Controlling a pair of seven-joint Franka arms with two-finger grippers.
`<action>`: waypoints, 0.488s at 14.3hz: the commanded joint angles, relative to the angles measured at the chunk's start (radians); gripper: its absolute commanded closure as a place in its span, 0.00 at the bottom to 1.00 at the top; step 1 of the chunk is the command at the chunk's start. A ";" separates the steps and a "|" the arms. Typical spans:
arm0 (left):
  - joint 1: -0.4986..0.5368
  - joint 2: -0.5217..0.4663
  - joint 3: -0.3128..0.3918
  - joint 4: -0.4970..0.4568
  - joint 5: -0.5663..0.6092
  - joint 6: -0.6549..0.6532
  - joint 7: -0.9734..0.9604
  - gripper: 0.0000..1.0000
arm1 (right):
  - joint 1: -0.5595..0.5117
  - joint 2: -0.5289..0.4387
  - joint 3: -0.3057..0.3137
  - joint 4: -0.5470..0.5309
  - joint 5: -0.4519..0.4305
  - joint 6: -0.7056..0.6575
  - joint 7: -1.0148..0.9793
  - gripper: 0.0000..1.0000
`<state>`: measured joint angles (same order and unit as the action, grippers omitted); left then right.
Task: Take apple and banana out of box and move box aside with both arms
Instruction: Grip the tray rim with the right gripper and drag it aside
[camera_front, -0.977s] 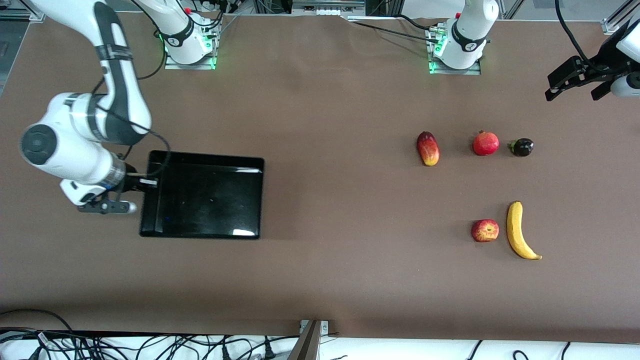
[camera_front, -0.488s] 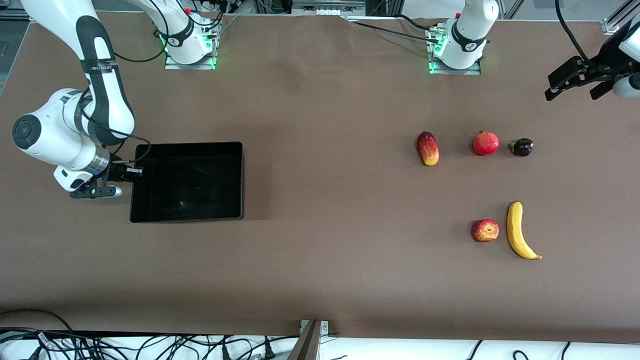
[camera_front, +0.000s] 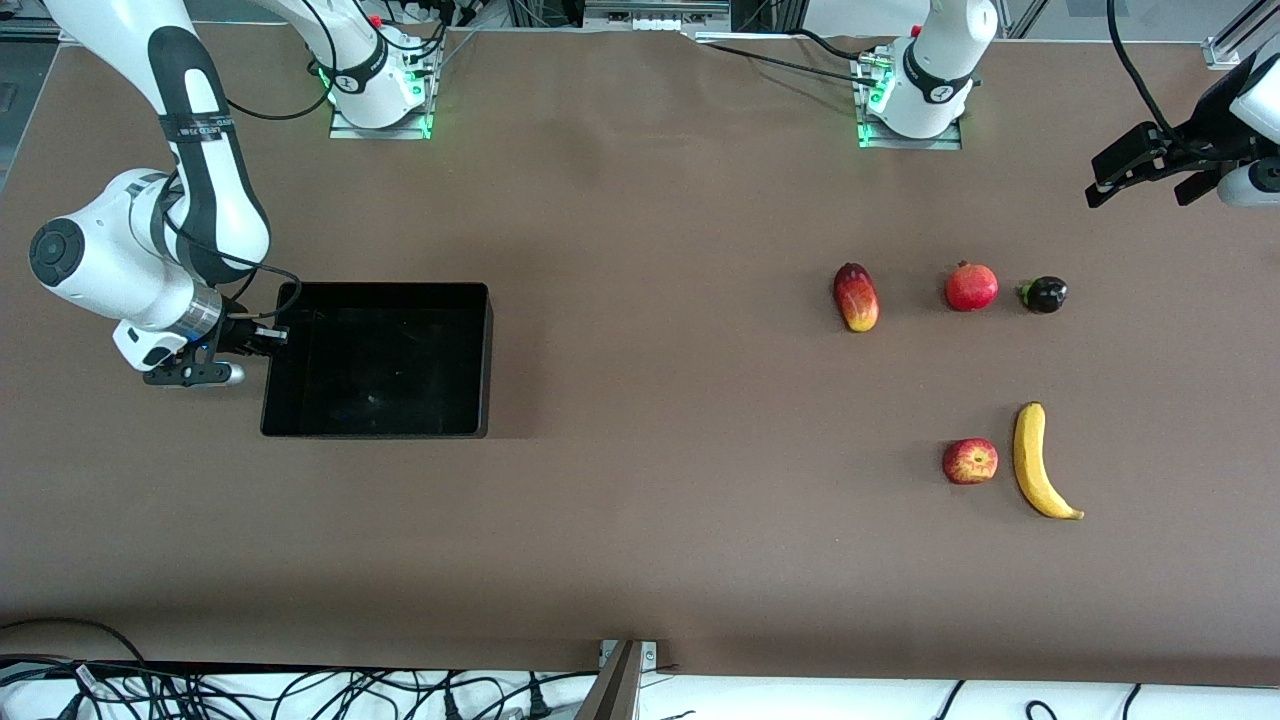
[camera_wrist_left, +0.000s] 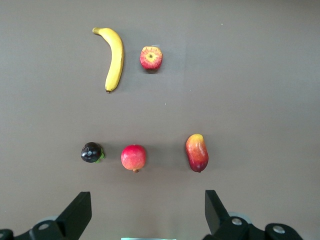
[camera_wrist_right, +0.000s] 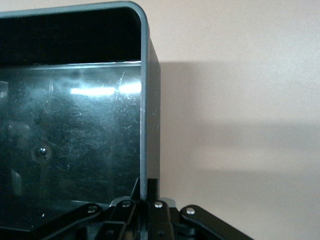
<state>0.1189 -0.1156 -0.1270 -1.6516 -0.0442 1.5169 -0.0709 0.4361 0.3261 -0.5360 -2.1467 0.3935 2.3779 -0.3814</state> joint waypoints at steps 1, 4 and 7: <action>-0.010 0.008 0.012 0.016 -0.020 -0.015 -0.010 0.00 | 0.009 -0.047 -0.009 -0.070 0.021 0.055 -0.005 1.00; -0.012 0.013 0.012 0.018 -0.011 -0.015 -0.006 0.00 | 0.010 -0.048 -0.009 -0.084 0.019 0.061 -0.007 1.00; -0.012 0.016 0.010 0.019 -0.008 -0.015 -0.007 0.00 | 0.010 -0.065 -0.021 -0.081 0.019 0.014 -0.040 0.00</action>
<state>0.1189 -0.1103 -0.1267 -1.6516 -0.0442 1.5169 -0.0710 0.4361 0.3193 -0.5390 -2.1975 0.3981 2.4132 -0.3875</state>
